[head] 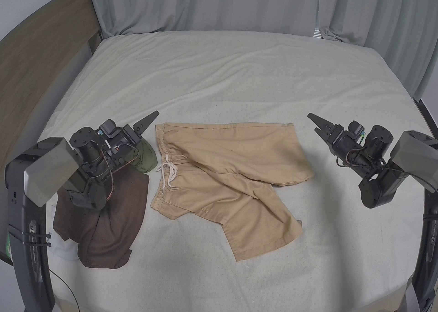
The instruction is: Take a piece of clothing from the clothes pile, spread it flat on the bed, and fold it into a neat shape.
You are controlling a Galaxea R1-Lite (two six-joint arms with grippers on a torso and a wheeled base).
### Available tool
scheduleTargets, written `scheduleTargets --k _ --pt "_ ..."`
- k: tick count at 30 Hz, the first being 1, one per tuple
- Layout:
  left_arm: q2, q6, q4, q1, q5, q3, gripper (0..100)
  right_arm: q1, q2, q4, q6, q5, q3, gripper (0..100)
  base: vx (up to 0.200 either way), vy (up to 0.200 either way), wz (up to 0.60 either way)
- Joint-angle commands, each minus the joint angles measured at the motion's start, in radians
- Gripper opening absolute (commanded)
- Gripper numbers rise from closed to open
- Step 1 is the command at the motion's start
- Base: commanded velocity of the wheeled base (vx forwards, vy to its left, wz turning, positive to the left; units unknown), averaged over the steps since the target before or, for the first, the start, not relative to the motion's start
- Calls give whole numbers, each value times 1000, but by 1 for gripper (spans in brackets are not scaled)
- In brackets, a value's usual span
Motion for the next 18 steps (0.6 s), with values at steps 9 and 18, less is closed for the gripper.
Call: scheduleTargets --k 9,18 --pt "-260 202 -2 25 -80 405 100 80 -324 -1 -21 -9 423 100 0 0 0" --pt "-272 352 -2 21 -143 514 100 88 -313 0 -38 -6 624 100 0 0 0"
